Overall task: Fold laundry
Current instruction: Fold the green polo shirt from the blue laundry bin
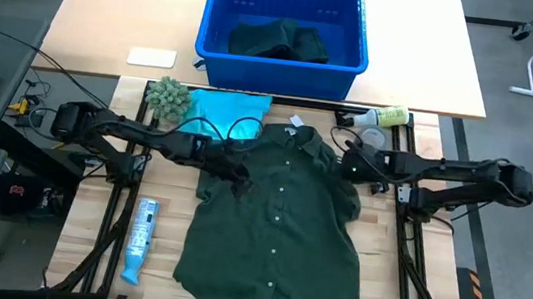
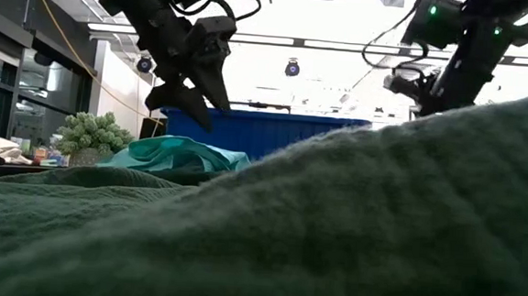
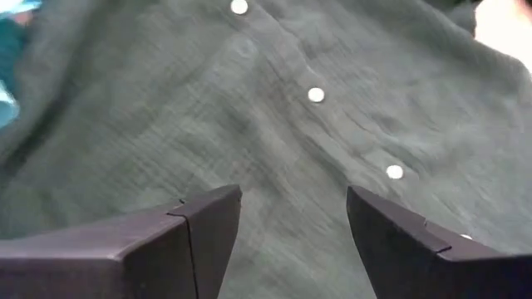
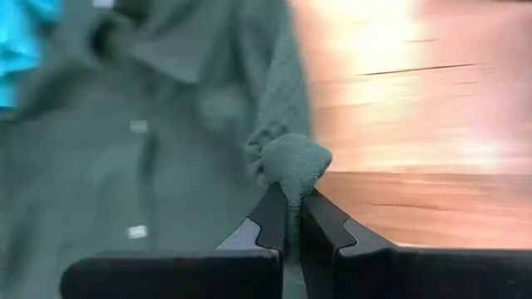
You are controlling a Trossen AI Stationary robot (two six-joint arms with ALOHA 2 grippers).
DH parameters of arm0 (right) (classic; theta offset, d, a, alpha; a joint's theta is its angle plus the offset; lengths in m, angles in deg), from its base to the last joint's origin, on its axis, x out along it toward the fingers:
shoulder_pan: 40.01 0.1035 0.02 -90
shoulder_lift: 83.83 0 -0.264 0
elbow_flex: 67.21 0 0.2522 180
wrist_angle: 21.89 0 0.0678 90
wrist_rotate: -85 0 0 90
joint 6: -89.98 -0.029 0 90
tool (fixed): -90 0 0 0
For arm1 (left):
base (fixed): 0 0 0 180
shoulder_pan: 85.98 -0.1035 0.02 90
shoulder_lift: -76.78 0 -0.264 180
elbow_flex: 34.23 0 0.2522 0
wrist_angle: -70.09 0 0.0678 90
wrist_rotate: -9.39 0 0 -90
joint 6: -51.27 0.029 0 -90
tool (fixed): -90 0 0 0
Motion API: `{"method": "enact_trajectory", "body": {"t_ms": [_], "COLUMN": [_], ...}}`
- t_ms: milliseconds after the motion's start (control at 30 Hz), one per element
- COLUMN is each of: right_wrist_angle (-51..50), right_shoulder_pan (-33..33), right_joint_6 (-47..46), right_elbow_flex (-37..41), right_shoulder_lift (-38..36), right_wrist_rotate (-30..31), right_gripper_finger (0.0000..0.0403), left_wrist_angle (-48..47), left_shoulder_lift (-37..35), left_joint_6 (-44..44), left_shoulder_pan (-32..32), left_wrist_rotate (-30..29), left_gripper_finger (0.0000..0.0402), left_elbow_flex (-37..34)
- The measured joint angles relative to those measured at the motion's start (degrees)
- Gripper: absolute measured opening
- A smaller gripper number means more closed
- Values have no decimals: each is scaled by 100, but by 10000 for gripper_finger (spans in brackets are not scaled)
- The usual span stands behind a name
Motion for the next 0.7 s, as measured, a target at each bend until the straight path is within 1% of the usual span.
{"method": "enact_trajectory", "body": {"t_ms": [100,300,400,467,533,600,700], "right_wrist_angle": [453,1257,1722,1985,2097,2099,2101], "right_shoulder_pan": [69,32,9,11,11,11,9], "right_joint_6": [-57,-108,-225,-245,-359,-340,-281], "right_elbow_flex": [0,-9,-9,-9,-49,-172,-377], "right_shoulder_lift": [-44,-42,-42,-42,-42,-40,-42], "right_wrist_rotate": [10,120,107,97,94,85,131], "right_gripper_finger": [0,0,0,0,0,0,0], "left_wrist_angle": [100,682,948,1147,1478,1975,2755], "left_shoulder_lift": [28,258,404,542,757,1034,1591], "left_joint_6": [-257,-1080,-1472,-1667,-1772,-1830,-1846], "left_shoulder_pan": [126,457,490,485,476,450,417], "left_wrist_rotate": [-220,-458,-563,-761,-939,-963,-748], "left_gripper_finger": [204,204,204,204,204,204,204], "left_elbow_flex": [-94,-643,-798,-807,-807,-807,-730]}}
